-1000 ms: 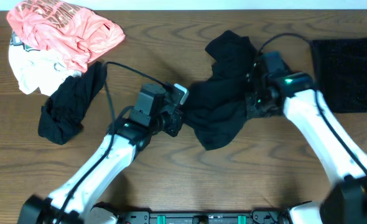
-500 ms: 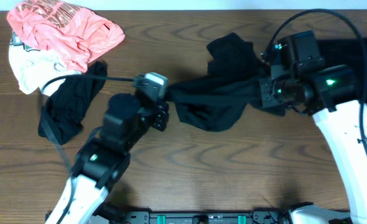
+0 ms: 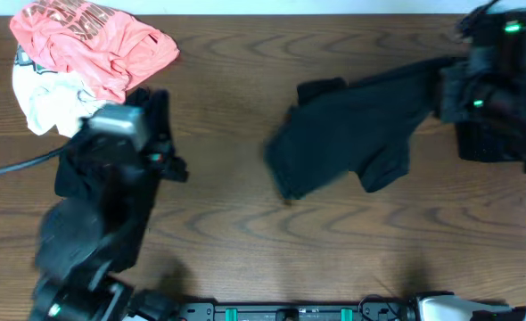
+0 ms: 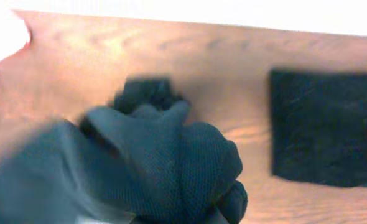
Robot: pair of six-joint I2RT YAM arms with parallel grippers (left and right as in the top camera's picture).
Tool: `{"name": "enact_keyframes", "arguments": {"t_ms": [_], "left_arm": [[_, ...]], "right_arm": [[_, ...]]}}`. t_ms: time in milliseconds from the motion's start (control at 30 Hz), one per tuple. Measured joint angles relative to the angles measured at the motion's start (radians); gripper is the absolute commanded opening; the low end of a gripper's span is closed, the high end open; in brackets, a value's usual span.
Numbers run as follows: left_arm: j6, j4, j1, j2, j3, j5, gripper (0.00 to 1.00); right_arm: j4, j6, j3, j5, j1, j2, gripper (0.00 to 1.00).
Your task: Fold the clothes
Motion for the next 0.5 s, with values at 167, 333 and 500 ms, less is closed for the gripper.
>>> {"name": "enact_keyframes", "arguments": {"t_ms": [167, 333, 500], "left_arm": [[-0.002, 0.016, 0.000, -0.014, 0.080, -0.021, 0.06], [-0.036, -0.060, 0.000, -0.011, 0.089, 0.038, 0.06], [-0.089, -0.211, 0.000, 0.029, 0.089, 0.100, 0.06]], "right_arm": [[-0.001, -0.020, 0.133, 0.002, -0.005, -0.004, 0.01], [-0.038, -0.029, 0.155, 0.006, -0.005, -0.010, 0.01], [-0.063, -0.035, 0.155, 0.007, -0.005, 0.019, 0.01]]}}
